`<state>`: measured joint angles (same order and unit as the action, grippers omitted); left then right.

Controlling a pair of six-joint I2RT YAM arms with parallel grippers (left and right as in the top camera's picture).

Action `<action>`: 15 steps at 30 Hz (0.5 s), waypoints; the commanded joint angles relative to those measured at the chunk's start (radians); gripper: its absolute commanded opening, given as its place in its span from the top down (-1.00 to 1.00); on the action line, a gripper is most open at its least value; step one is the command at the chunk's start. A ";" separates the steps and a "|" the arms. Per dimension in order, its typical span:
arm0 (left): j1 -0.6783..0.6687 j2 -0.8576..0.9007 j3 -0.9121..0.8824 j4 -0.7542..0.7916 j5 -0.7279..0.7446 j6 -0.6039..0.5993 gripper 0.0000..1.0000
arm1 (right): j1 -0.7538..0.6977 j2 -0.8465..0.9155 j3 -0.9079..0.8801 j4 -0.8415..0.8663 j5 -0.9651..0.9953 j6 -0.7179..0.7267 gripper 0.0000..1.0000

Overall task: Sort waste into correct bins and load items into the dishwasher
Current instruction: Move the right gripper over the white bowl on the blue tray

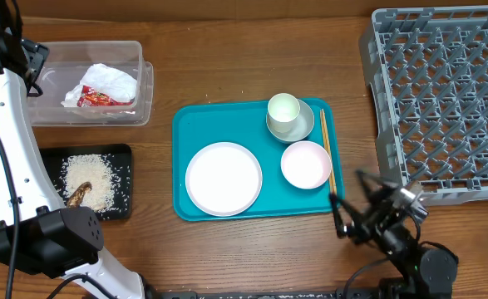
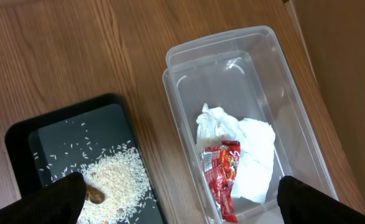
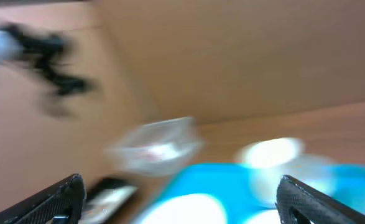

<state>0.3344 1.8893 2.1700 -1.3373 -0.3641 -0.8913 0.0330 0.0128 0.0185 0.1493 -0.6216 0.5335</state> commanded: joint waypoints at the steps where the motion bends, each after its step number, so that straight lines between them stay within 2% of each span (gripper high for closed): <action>1: -0.001 0.004 0.004 -0.001 -0.020 0.001 -1.00 | -0.002 -0.010 -0.011 0.097 -0.288 0.579 -1.00; 4: -0.001 0.004 0.004 0.000 -0.019 0.001 -1.00 | -0.002 -0.010 -0.011 0.232 -0.222 0.771 -1.00; 8: -0.001 0.004 0.004 0.000 -0.020 0.001 -1.00 | -0.002 -0.010 -0.007 0.382 -0.135 0.784 -1.00; 12: -0.001 0.004 0.004 0.000 -0.019 0.001 -1.00 | -0.003 -0.006 0.066 0.241 -0.055 0.752 -0.99; 15: -0.001 0.004 0.004 -0.001 -0.019 0.001 -1.00 | -0.003 0.039 0.187 0.000 -0.005 0.597 -0.99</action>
<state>0.3344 1.8893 2.1700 -1.3392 -0.3641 -0.8913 0.0330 0.0208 0.0799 0.2470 -0.7067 1.2293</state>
